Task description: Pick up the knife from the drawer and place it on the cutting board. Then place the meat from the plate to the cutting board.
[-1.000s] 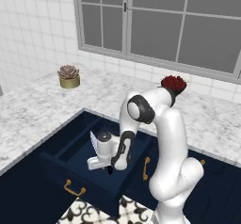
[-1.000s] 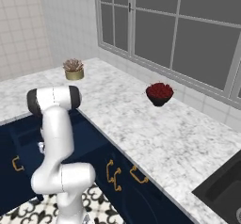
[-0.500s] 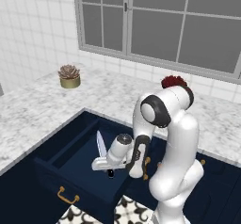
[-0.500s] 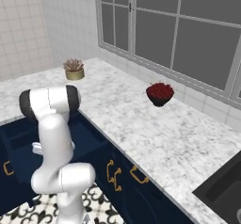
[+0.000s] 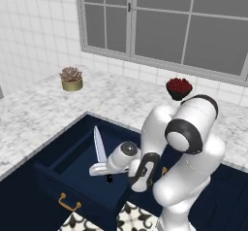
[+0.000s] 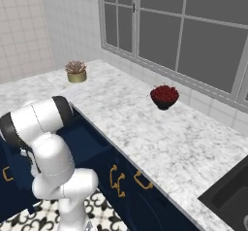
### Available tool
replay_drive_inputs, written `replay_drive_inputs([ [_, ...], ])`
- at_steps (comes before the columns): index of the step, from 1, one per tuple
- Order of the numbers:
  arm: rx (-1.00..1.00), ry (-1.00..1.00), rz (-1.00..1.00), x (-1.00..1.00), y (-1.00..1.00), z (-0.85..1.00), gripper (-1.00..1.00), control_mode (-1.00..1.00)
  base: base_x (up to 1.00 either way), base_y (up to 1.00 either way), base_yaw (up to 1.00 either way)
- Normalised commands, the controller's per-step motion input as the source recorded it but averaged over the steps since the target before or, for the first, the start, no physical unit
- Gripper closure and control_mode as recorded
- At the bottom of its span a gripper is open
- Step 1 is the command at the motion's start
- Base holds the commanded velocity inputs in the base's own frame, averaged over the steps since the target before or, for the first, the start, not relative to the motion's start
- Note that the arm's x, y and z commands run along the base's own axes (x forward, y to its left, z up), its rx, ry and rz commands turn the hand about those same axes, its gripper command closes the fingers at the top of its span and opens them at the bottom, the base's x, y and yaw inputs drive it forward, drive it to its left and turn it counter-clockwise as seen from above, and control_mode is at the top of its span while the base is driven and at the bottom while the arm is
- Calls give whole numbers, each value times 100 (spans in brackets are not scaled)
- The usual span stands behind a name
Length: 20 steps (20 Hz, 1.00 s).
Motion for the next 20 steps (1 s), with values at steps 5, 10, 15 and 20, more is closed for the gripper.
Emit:
replay_drive_inputs([
  [5,-20,3,-8,38,77,100,100,-100,0,0,0],
  [10,-14,23,-19,42,33,100,100,-100,0,0,0],
  [15,-11,30,-24,28,0,100,100,-100,0,0,0],
  [20,-13,6,-21,6,-1,97,100,-100,0,0,0],
])
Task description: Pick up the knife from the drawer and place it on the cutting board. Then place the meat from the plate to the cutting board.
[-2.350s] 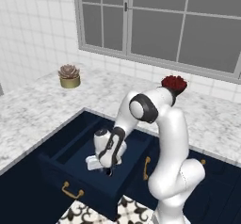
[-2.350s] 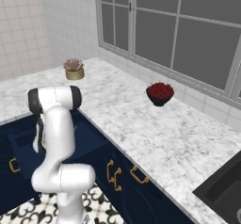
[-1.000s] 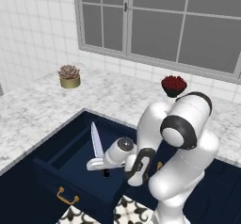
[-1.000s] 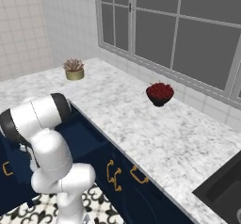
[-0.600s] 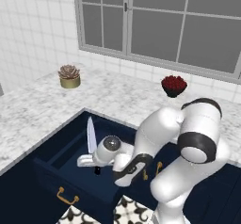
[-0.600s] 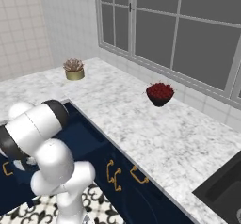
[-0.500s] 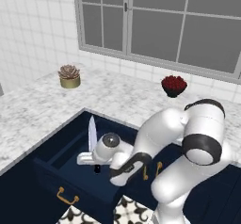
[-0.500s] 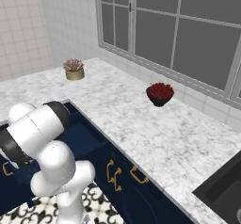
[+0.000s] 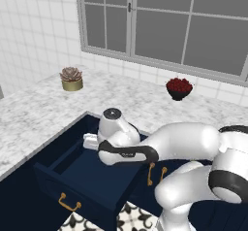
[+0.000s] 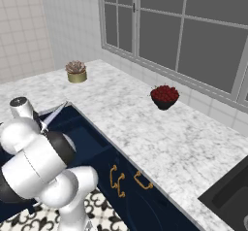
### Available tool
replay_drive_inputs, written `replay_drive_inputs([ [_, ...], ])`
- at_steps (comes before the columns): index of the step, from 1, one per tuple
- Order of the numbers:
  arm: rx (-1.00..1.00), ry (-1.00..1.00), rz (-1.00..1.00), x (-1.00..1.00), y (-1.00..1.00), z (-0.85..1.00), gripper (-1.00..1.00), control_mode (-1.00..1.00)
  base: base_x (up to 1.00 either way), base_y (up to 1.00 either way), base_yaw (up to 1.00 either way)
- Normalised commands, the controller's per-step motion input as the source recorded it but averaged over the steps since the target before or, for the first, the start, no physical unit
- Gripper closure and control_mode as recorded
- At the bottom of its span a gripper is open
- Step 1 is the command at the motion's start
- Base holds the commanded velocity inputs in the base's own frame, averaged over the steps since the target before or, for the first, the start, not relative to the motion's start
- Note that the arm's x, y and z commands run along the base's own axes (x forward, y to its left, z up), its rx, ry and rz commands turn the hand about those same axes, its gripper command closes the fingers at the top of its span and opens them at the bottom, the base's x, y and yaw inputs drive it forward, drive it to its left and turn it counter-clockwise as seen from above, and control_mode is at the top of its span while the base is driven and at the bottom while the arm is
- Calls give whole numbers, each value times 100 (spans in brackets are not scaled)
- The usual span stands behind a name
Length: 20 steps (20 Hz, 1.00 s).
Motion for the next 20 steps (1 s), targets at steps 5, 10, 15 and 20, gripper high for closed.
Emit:
replay_drive_inputs([
  [5,-5,-15,-6,-19,-50,95,100,-100,0,0,0],
  [10,6,-9,-1,-20,-100,27,100,-100,0,0,0],
  [15,14,0,0,-33,-100,0,100,-100,0,0,0],
  [20,14,3,-3,-46,-100,0,100,-100,0,0,0],
])
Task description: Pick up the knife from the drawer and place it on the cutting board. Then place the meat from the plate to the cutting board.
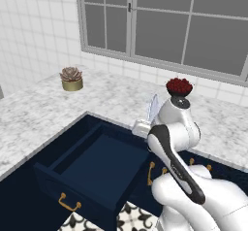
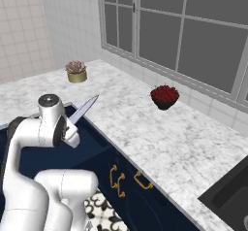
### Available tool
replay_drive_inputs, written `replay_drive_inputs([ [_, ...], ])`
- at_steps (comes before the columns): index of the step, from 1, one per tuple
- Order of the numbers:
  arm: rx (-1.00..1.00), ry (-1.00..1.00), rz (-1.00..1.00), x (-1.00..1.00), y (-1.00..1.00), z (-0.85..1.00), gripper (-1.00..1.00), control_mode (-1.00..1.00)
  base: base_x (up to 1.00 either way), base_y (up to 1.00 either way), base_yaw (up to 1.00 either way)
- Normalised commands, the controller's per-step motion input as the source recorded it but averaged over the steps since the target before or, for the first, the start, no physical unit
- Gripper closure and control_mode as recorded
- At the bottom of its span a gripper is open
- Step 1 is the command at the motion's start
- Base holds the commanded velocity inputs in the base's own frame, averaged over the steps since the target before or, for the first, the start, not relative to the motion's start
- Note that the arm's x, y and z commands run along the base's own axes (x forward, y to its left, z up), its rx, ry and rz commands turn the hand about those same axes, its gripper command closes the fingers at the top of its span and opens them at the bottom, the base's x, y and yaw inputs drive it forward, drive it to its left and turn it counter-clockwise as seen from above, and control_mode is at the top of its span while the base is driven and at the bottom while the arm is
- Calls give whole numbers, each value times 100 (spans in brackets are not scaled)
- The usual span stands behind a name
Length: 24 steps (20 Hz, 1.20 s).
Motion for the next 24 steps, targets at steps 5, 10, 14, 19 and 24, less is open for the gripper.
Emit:
replay_drive_inputs([
  [5,9,5,-7,-42,-82,0,100,-100,0,0,0],
  [10,0,0,0,0,0,0,100,100,-77,-15,-1],
  [14,0,0,0,0,0,0,100,100,-52,0,32],
  [19,0,0,0,0,0,0,100,100,-7,0,61],
  [24,0,0,0,0,0,0,100,100,-10,-1,70],
])
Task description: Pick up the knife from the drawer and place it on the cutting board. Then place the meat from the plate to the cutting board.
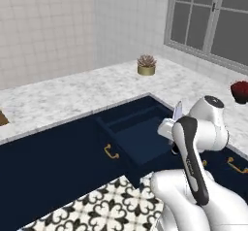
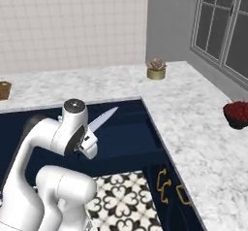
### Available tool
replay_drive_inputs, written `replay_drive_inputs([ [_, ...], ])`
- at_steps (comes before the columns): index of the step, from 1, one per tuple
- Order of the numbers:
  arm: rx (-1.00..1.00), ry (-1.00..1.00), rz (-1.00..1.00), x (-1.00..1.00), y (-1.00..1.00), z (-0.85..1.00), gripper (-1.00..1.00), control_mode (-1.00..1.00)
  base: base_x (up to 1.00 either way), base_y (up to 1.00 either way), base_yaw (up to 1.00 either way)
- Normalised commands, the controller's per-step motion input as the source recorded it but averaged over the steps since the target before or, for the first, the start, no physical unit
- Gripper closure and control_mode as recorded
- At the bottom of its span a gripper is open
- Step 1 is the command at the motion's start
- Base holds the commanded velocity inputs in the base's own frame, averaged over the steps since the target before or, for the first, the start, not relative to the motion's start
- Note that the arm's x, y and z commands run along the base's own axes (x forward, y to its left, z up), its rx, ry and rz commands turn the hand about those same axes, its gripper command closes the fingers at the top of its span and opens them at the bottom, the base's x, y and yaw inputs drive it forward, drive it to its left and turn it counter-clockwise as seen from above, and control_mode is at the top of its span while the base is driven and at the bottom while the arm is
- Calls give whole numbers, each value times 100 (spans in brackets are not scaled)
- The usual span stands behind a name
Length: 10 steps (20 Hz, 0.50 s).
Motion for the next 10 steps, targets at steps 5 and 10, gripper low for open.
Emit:
replay_drive_inputs([
  [5,0,0,0,0,0,0,100,100,5,80,49],
  [10,0,0,0,0,0,0,100,100,44,100,19],
])
